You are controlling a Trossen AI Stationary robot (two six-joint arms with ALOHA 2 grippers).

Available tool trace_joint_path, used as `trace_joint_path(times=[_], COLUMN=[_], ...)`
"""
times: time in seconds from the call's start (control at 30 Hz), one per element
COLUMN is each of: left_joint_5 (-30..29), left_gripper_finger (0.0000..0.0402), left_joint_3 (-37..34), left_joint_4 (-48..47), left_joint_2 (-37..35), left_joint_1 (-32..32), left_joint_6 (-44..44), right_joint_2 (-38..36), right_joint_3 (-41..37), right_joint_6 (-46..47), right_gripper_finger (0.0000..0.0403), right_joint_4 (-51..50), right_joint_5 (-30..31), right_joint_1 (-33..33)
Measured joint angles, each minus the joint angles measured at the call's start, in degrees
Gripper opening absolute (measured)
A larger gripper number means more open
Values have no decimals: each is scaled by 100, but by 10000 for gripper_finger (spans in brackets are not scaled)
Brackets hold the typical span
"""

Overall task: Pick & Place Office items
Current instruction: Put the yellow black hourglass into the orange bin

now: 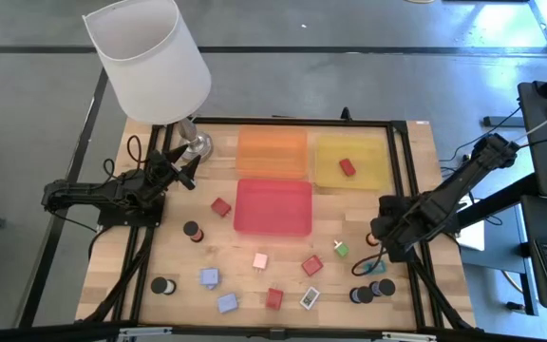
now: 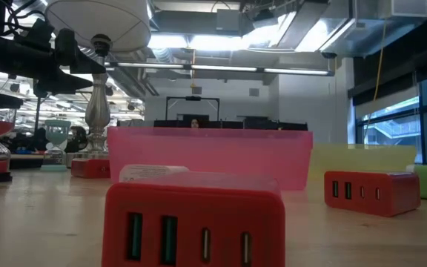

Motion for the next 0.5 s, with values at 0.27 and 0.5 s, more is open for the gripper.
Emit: trace_joint_path(times=[0.27, 0.5], left_joint_5=[0, 0], left_gripper_finger=[322, 322], left_joint_3=[2, 1], left_joint_4=[0, 0], left_joint_2=[-1, -1], left_joint_1=[1, -1], left_joint_6=[0, 0], right_joint_2=[0, 0], right_joint_3=[-465, -485], right_joint_6=[252, 584], right_gripper_finger=[327, 322], right_joint_4=[305, 353], right_joint_5=[-75, -95], right_joint_1=[0, 0])
